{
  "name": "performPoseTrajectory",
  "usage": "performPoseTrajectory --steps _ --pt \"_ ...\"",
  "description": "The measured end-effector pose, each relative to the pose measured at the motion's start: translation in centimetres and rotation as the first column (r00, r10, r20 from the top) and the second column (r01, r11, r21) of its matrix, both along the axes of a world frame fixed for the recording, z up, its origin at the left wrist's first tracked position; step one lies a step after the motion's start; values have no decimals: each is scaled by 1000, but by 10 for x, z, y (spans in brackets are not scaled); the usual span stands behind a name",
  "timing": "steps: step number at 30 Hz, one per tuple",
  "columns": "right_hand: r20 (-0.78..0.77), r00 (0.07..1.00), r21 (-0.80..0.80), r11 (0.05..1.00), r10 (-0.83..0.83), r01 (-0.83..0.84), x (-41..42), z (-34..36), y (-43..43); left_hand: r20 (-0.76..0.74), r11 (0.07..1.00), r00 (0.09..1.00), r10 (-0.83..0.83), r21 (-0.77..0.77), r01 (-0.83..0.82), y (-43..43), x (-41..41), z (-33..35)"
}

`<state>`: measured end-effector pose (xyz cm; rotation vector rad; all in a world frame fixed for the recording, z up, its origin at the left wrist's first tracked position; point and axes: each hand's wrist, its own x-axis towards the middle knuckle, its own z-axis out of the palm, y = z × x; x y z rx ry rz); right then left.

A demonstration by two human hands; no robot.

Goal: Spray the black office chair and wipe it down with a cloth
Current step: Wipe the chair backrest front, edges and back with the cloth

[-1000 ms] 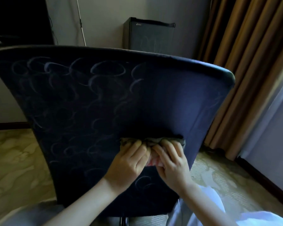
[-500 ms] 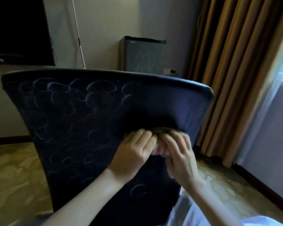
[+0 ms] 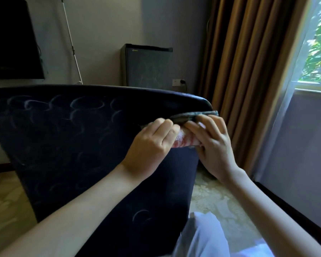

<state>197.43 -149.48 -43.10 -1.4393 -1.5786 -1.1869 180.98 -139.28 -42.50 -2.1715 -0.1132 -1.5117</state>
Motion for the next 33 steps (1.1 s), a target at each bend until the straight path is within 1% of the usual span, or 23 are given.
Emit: performPoseTrajectory --steps 3,6,8,13,16,18,20,23,25,29,31,33 --pt "-70 997 -43 999 12 -15 10 -42 6 -44 1000 999 -7 22 8 9 9 -36" --pt "-154 987 -57 997 42 -51 15 -79 9 -85 1000 996 -21 -1 21 12 17 -71" --pt "-190 980 -70 994 64 -78 18 -102 11 -117 1000 993 -23 -21 20 13 21 -93" --pt "-258 963 -162 979 77 -122 21 -162 8 -191 999 981 -41 -25 37 16 24 -148" --pt "-304 950 -213 967 71 -140 18 -187 5 -239 998 970 -55 -26 50 16 23 -168" --pt "-331 941 -220 964 69 -148 13 -192 3 -266 997 961 -74 -27 69 17 22 -169" --pt "-367 925 -178 968 100 -175 6 -180 2 -261 995 961 -94 -3 96 16 19 -153" --pt "-372 917 -67 982 142 -179 -3 -125 4 -186 993 978 -96 55 108 11 15 -97" --pt "-323 935 -13 987 146 -158 -6 -76 4 -130 993 989 -71 84 83 4 11 -49" --pt "-209 974 51 995 90 -81 -13 13 -5 -53 991 998 -32 126 39 -8 1 32" --pt "-161 983 57 995 88 -80 -18 40 -10 -34 990 999 -42 133 46 -11 -5 52" --pt "-131 988 46 996 77 -72 -23 51 -11 -28 992 999 -42 114 45 -10 -7 58"
